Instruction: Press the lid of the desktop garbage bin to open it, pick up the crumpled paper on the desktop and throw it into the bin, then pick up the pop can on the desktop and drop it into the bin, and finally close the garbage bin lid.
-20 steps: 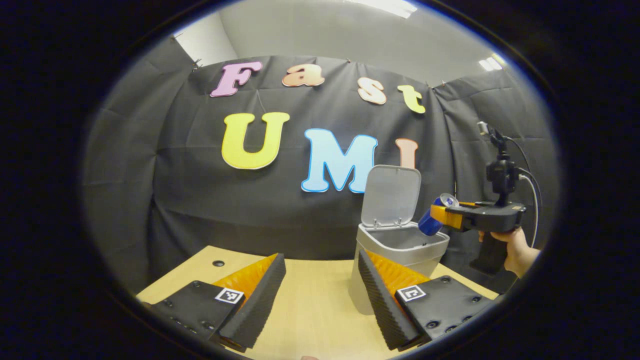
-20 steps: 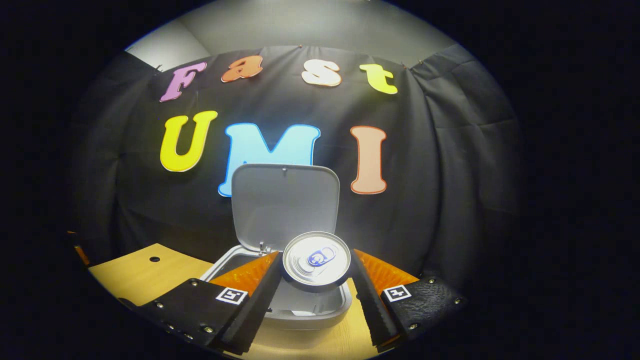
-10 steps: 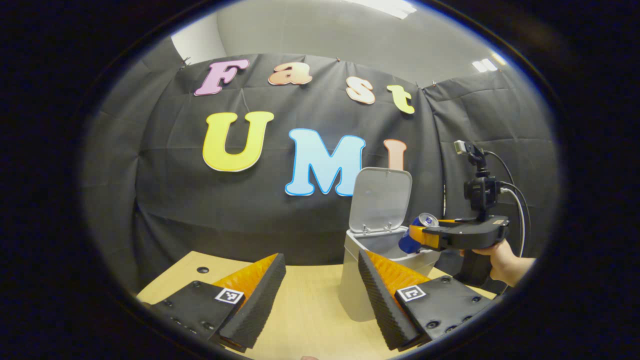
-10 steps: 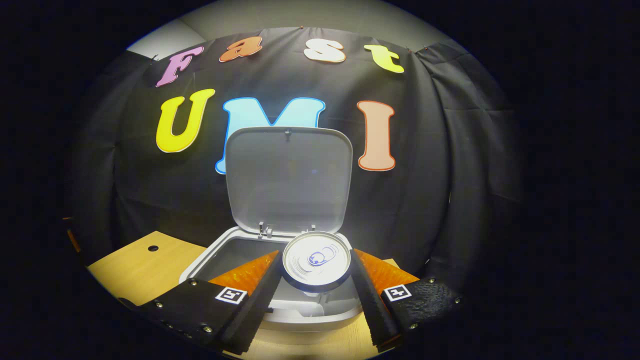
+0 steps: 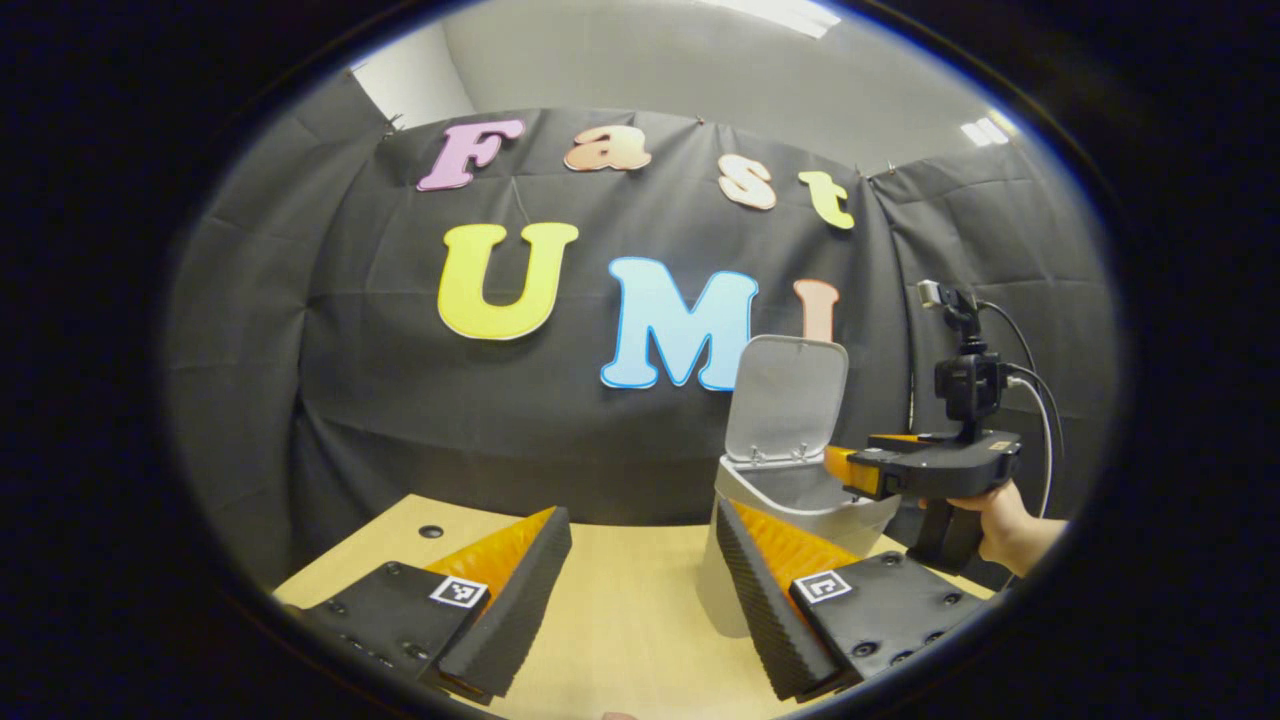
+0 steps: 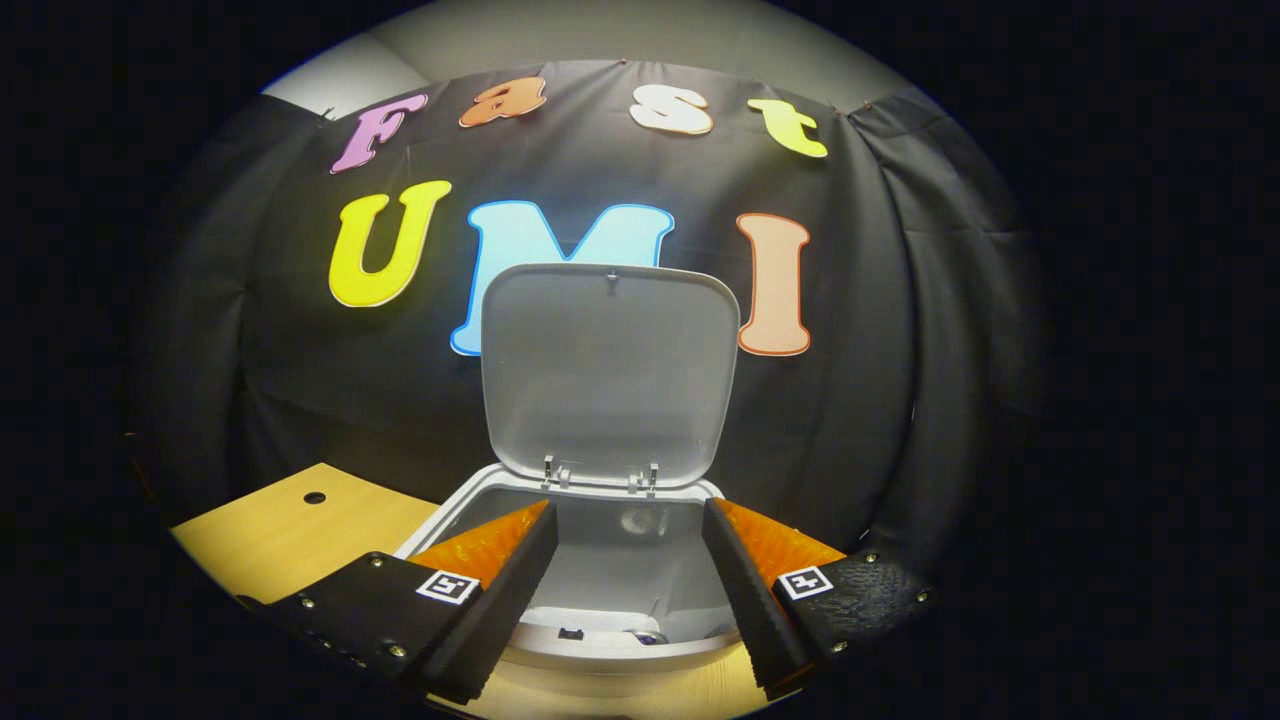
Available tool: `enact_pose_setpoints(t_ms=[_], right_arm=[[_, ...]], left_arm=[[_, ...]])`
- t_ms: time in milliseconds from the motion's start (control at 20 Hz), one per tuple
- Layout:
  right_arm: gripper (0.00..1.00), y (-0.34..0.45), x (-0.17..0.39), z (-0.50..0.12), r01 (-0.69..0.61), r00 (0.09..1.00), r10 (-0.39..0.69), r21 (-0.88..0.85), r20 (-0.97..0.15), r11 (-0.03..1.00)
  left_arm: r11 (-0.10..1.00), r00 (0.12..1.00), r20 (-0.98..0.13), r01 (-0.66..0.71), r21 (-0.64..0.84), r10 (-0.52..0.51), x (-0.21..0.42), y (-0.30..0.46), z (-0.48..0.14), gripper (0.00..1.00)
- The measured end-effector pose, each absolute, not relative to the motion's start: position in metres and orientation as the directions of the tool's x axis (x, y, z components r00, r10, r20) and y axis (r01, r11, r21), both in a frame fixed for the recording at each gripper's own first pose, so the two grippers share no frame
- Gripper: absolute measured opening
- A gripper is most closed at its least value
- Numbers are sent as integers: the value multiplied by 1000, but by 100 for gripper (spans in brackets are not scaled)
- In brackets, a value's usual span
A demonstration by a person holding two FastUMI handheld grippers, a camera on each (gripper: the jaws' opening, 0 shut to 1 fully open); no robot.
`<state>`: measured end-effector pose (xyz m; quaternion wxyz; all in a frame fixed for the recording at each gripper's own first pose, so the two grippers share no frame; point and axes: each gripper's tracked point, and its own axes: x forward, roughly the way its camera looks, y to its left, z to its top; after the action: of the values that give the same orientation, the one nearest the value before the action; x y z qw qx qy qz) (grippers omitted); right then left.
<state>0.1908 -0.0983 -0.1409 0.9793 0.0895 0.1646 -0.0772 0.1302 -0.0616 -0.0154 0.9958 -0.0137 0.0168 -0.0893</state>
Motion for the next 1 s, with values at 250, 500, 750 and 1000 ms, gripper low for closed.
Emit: enact_pose_setpoints(t_ms=[250,500,750,1000], right_arm=[[94,-101,193,-116,163,947,-124,113,-295,980],[94,-106,197,-81,157,960,-134,79,-247,984],[94,-115,206,-36,177,968,-156,97,-194,979],[94,-128,231,-4,196,970,-186,48,-158,979]], left_arm=[[987,987,-27,158,-29,-159,122,-57,-14,95],[985,984,-39,170,-27,-171,120,-53,-18,96],[977,977,-34,211,-18,-211,125,-45,-14,96],[965,965,-24,262,-17,-263,130,-46,-11,96]])
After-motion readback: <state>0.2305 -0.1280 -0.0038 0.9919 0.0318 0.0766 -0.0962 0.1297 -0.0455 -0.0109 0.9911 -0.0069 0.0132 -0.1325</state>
